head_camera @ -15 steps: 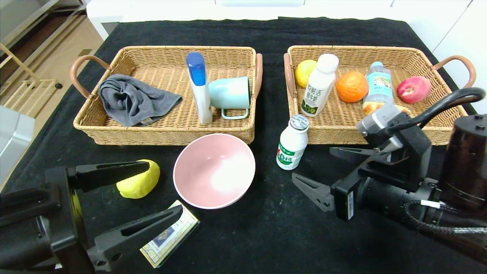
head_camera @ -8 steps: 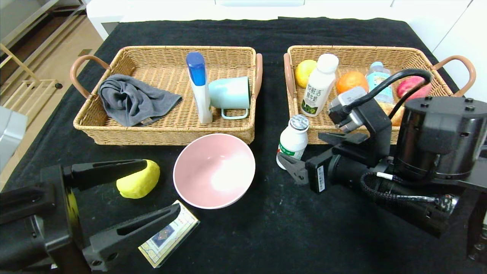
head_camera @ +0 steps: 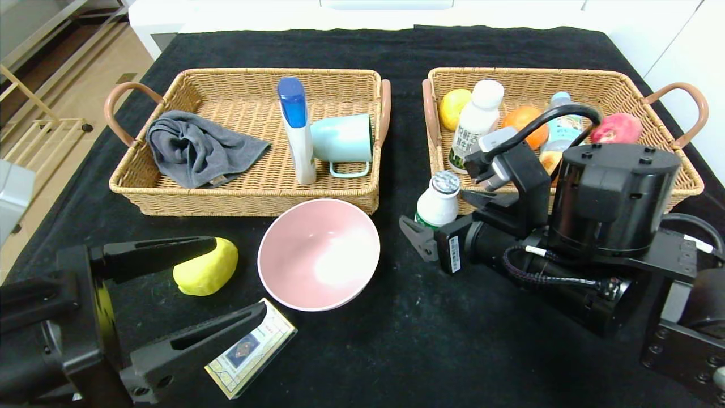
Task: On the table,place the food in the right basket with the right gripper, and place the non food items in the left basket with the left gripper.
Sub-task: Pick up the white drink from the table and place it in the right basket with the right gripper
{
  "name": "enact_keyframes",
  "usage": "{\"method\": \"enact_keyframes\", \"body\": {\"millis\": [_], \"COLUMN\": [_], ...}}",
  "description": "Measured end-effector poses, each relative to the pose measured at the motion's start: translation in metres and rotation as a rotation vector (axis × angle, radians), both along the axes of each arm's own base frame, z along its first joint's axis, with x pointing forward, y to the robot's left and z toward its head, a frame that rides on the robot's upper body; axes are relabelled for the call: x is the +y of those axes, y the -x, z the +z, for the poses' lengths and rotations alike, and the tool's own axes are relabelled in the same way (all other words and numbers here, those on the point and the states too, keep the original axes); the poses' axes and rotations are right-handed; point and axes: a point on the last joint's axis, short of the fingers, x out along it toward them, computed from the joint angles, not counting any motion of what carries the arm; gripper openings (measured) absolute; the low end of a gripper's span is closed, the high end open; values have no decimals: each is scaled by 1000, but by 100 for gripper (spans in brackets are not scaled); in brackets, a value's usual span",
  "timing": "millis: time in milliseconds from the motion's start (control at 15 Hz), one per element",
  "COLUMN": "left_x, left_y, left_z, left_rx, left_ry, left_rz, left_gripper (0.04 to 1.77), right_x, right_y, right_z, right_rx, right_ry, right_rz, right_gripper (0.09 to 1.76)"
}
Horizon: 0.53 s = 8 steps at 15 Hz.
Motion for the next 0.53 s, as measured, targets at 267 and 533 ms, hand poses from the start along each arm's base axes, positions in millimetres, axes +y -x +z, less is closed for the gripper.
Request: {"method": "enact_keyframes", "body": {"millis": [267,533], "left_x": [1,3], "left_y": [1,-1], "left_z": [1,1], "left_rx": [-4,-8], "left_ry": [2,2], "left_rz": [4,21], "left_gripper": [172,172], "right_x": [4,6], "right_y": [-4,-8], "right_z": [-1,-3], "right_rx": [-4,-15], "right_ry": [-2,-6], "right_rz": [-15,-24], "right_gripper": [171,150]}}
